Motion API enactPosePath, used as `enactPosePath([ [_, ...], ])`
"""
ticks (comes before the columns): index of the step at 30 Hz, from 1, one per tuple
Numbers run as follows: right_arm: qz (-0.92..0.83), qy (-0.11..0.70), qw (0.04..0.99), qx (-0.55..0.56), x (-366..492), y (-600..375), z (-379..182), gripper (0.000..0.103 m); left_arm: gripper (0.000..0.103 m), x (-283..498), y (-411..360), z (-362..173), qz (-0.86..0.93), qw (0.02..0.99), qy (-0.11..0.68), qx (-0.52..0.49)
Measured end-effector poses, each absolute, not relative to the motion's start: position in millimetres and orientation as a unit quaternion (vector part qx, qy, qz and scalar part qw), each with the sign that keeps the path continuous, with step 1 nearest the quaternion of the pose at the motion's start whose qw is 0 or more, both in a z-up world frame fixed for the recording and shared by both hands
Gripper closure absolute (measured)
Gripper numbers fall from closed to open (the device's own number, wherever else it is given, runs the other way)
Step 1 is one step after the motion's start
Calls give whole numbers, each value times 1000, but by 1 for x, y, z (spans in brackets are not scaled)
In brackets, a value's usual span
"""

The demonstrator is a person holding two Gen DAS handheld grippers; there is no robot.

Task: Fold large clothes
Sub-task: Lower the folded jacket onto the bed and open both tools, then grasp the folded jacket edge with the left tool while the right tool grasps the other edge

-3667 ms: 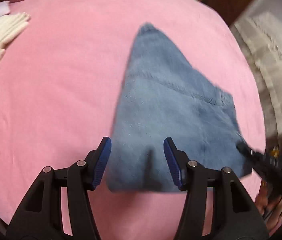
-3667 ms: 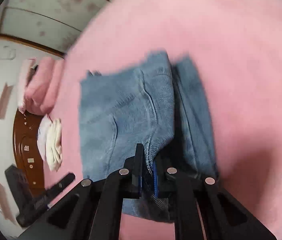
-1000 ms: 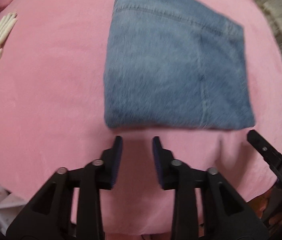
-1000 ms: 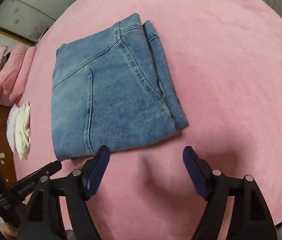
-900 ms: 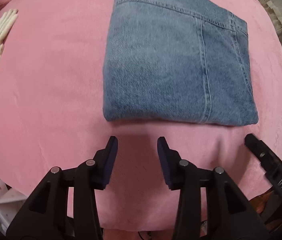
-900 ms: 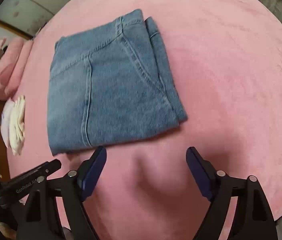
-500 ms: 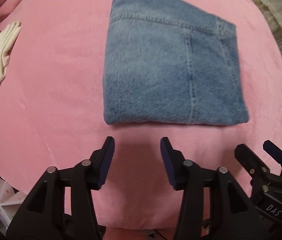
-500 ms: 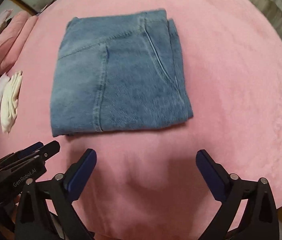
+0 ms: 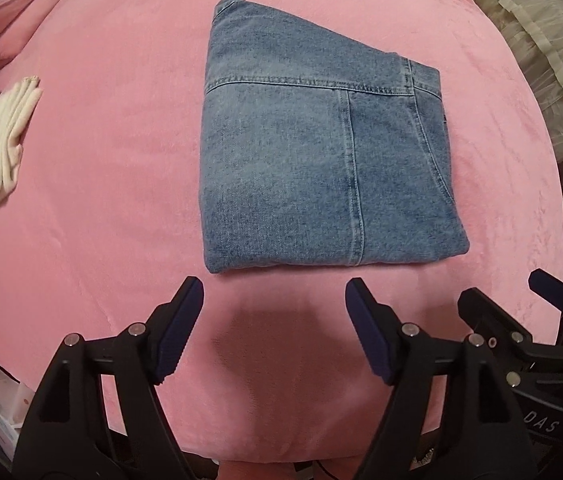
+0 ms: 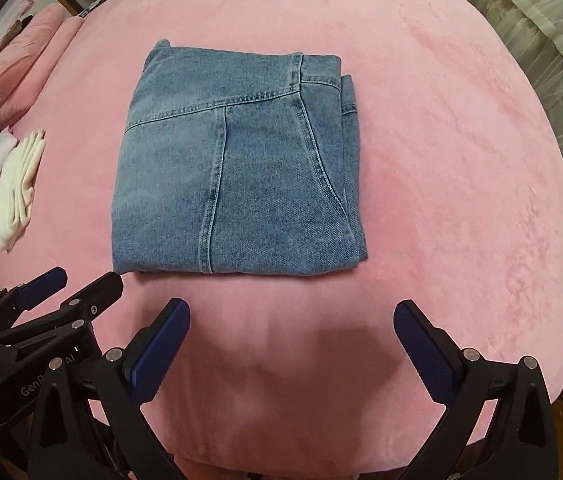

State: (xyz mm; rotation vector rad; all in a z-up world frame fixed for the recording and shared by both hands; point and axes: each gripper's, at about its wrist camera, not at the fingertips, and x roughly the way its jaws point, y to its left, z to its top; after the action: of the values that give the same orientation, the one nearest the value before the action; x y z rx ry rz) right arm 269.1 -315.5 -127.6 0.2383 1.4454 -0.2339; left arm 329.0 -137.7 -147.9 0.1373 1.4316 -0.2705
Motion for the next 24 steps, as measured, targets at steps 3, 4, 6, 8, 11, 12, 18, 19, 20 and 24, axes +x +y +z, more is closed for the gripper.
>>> enactPosePath([
  [3,-108,656,739,108,270,-316,-125,0,32,329,-137,-147,-125,742,656,55],
  [4,-109,657,738,109,270,-317,-124,0,32,329,-137,-146,-125,742,657,53],
  [6,-111,657,738,109,269,-318,-124,0,32,329,-137,-145,-126,743,656,51],
  [8,-112,658,736,110,268,-320,-124,0,32,329,-138,-145,-126,743,655,52],
  [11,-109,662,733,112,268,-324,-125,0,32,330,-139,-147,-125,740,658,50],
  [12,-106,662,733,113,268,-325,-126,0,32,332,-138,-148,-125,739,661,44],
  [18,-43,661,727,180,273,-343,-143,0,32,349,-125,-167,-117,726,677,-10],
  [19,-34,660,720,212,275,-353,-151,0,32,352,-123,-171,-117,725,679,-20],
  [20,-36,661,712,235,276,-363,-158,0,33,359,-117,-178,-118,722,680,-43],
  [24,-48,643,697,313,283,-407,-183,0,40,388,-94,-201,-114,722,676,-96],
])
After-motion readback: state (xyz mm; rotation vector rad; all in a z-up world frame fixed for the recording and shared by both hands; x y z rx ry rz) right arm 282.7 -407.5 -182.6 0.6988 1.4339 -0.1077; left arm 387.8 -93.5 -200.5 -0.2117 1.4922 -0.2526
